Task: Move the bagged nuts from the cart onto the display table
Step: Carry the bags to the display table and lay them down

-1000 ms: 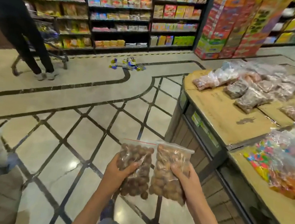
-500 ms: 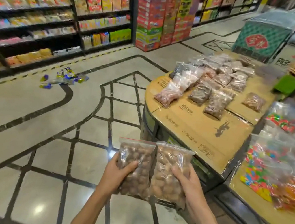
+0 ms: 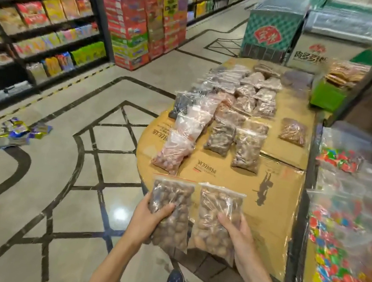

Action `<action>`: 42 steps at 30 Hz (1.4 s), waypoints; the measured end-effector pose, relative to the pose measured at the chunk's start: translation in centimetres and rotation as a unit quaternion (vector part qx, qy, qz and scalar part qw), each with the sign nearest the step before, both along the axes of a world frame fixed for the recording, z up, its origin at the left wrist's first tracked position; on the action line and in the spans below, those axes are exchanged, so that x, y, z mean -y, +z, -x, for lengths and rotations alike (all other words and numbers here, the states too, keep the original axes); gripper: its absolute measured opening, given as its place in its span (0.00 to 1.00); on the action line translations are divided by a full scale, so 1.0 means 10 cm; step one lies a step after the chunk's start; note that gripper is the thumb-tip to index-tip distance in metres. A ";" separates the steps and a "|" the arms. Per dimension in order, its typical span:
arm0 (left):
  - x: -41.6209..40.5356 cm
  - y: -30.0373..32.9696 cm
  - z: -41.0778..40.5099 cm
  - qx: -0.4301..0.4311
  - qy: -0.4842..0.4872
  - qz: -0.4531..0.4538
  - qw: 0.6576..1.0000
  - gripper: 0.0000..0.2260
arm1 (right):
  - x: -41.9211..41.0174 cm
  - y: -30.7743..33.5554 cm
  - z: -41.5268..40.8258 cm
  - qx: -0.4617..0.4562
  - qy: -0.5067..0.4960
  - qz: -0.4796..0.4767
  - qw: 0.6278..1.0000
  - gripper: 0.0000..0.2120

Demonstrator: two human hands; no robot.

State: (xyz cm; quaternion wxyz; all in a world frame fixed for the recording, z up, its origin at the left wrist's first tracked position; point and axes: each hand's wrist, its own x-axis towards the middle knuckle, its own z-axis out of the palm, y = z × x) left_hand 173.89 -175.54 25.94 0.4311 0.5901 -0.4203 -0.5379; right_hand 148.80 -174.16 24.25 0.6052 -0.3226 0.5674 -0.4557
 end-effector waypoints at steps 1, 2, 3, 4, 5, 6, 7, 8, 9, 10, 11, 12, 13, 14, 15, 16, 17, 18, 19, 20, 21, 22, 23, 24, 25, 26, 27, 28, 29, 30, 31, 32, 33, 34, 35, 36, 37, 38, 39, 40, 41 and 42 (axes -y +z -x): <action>0.19 0.00 0.04 -0.007 -0.009 -0.002 1.000 0.18 | 0.15 0.00 0.02 0.002 -0.008 -0.003 1.000 0.47; 0.37 -0.02 0.07 -0.010 -0.017 -0.008 1.000 0.19 | 0.29 0.00 0.05 0.008 -0.016 -0.010 1.000 0.48; 0.54 -0.05 0.09 -0.011 -0.024 -0.013 1.000 0.21 | 0.43 -0.01 0.07 0.009 -0.021 -0.019 1.000 0.49; 0.70 -0.08 0.12 -0.008 -0.034 -0.017 0.999 0.24 | 0.55 -0.04 0.09 0.001 -0.029 -0.025 0.999 0.51; 0.85 -0.11 0.14 -0.008 -0.042 -0.018 0.999 0.25 | 0.65 -0.06 0.13 -0.002 -0.037 -0.024 0.999 0.53; 0.99 -0.13 0.17 -0.006 -0.052 -0.019 0.998 0.26 | 0.75 -0.09 0.17 0.000 -0.052 -0.027 0.998 0.52; 1.11 -0.14 0.21 -0.003 -0.057 -0.019 0.998 0.26 | 0.84 -0.14 0.22 0.005 -0.063 -0.030 0.998 0.51; 1.24 -0.15 0.26 0.005 -0.066 -0.016 0.998 0.27 | 0.91 -0.17 0.26 0.008 -0.073 -0.032 0.997 0.51; 1.37 -0.17 0.29 0.015 -0.074 -0.013 0.997 0.28 | 0.99 -0.21 0.30 0.007 -0.085 -0.037 0.996 0.51; 1.49 -0.18 0.33 0.024 -0.086 -0.014 0.996 0.29 | 1.06 -0.25 0.34 0.004 -0.095 -0.039 0.995 0.52; 1.62 -0.21 0.37 0.030 -0.095 -0.011 0.995 0.30 | 1.13 -0.26 0.37 0.005 -0.100 -0.035 0.994 0.51; 1.75 -0.24 0.40 0.042 -0.103 -0.011 0.994 0.31 | 1.19 -0.27 0.40 0.007 -0.109 -0.038 0.993 0.49; 1.87 -0.26 0.44 0.055 -0.114 -0.009 0.992 0.31 | 1.24 -0.27 0.42 0.012 -0.116 -0.040 0.992 0.45; 1.99 -0.28 0.48 0.067 -0.125 -0.006 0.990 0.29 | 1.30 -0.27 0.45 0.021 -0.125 -0.044 0.991 0.39; 2.10 -0.30 0.52 0.073 -0.135 -0.001 0.988 0.26 | 1.35 -0.30 0.49 0.029 -0.131 -0.044 0.990 0.31; 2.22 -0.32 0.57 0.078 -0.143 0.004 0.987 0.24 | 1.41 -0.31 0.53 0.034 -0.138 -0.046 0.989 0.26; 2.34 -0.34 0.62 0.077 -0.150 0.004 0.986 0.22 | 1.46 -0.32 0.57 0.037 -0.144 -0.051 0.988 0.24; 2.46 -0.36 0.67 0.075 -0.158 0.002 0.985 0.21 | 1.51 -0.32 0.61 0.042 -0.151 -0.052 0.986 0.25; 2.58 -0.39 0.72 0.070 -0.165 -0.003 0.984 0.21 | 1.55 -0.33 0.65 0.044 -0.154 -0.051 0.986 0.28; 2.69 -0.40 0.79 0.066 -0.172 -0.006 0.983 0.22 | 1.60 -0.33 0.67 0.043 -0.159 -0.053 0.985 0.31; 2.79 -0.40 0.85 0.062 -0.174 -0.007 0.983 0.24 | 1.65 -0.34 0.70 0.041 -0.159 -0.057 0.985 0.34; 2.88 -0.42 0.91 0.061 -0.173 -0.008 0.983 0.26 | 1.69 -0.33 0.72 0.036 -0.161 -0.058 0.985 0.36; 2.98 -0.45 0.97 0.062 -0.173 -0.011 0.983 0.28 | 1.73 -0.32 0.74 0.029 -0.162 -0.058 0.985 0.38; 3.06 -0.45 1.02 0.068 -0.171 -0.009 0.983 0.30 | 1.78 -0.30 0.75 0.022 -0.165 -0.055 0.985 0.39; 3.16 -0.47 1.06 0.081 -0.172 -0.001 0.982 0.31 | 1.82 -0.32 0.79 0.014 -0.166 -0.061 0.984 0.39; 3.24 -0.50 1.09 0.100 -0.178 0.011 0.979 0.32 | 1.86 -0.32 0.82 0.011 -0.167 -0.067 0.984 0.38; 3.33 -0.55 1.12 0.127 -0.186 0.023 0.974 0.33 | 1.90 -0.33 0.84 0.009 -0.163 -0.070 0.984 0.37; 3.42 -0.61 1.15 0.163 -0.202 0.037 0.965 0.33 | 1.93 -0.34 0.85 0.008 -0.164 -0.074 0.984 0.36; 3.48 -0.63 1.18 0.207 -0.225 0.051 0.951 0.34 | 1.96 -0.34 0.87 0.007 -0.161 -0.080 0.984 0.38; 3.53 -0.64 1.21 0.255 -0.244 0.054 0.934 0.35 | 1.99 -0.35 0.87 0.002 -0.157 -0.087 0.984 0.41; 3.56 -0.65 1.23 0.290 -0.250 0.044 0.923 0.38 | 2.01 -0.39 0.88 -0.002 -0.153 -0.092 0.984 0.43; 3.57 -0.68 1.25 0.304 -0.251 0.035 0.918 0.41 | 2.02 -0.38 0.88 -0.008 -0.149 -0.095 0.984 0.45; 3.57 -0.70 1.26 0.308 -0.252 0.025 0.917 0.43 | 2.04 -0.39 0.87 -0.014 -0.145 -0.101 0.984 0.46; 3.56 -0.73 1.28 0.316 -0.253 0.022 0.914 0.45 | 2.04 -0.42 0.87 -0.018 -0.143 -0.101 0.984 0.49; 3.55 -0.77 1.27 0.329 -0.252 0.018 0.910 0.46 | 2.05 -0.47 0.88 -0.025 -0.142 -0.101 0.984 0.51; 3.53 -0.81 1.26 0.338 -0.243 0.016 0.909 0.47 | 2.05 -0.49 0.86 -0.026 -0.141 -0.098 0.985 0.53; 3.51 -0.83 1.25 0.343 -0.228 0.016 0.911 0.47 | 2.06 -0.52 0.84 -0.032 -0.141 -0.095 0.985 0.53; 3.49 -0.87 1.24 0.345 -0.212 0.025 0.914 0.47 | 2.08 -0.53 0.82 -0.039 -0.138 -0.093 0.985 0.52; 3.46 -0.89 1.22 0.343 -0.199 0.037 0.917 0.47 | 2.11 -0.51 0.78 -0.046 -0.133 -0.087 0.986 0.49; 3.42 -0.90 1.20 0.341 -0.195 0.048 0.919 0.46 | 2.16 -0.53 0.78 -0.056 -0.132 -0.084 0.986 0.47; 3.40 -0.91 1.19 0.341 -0.196 0.062 0.917 0.45 | 2.21 -0.52 0.77 -0.067 -0.130 -0.081 0.986 0.46; 3.38 -0.90 1.18 0.340 -0.197 0.069 0.917 0.44 | 2.28 -0.50 0.75 -0.081 -0.122 -0.072 0.987 0.45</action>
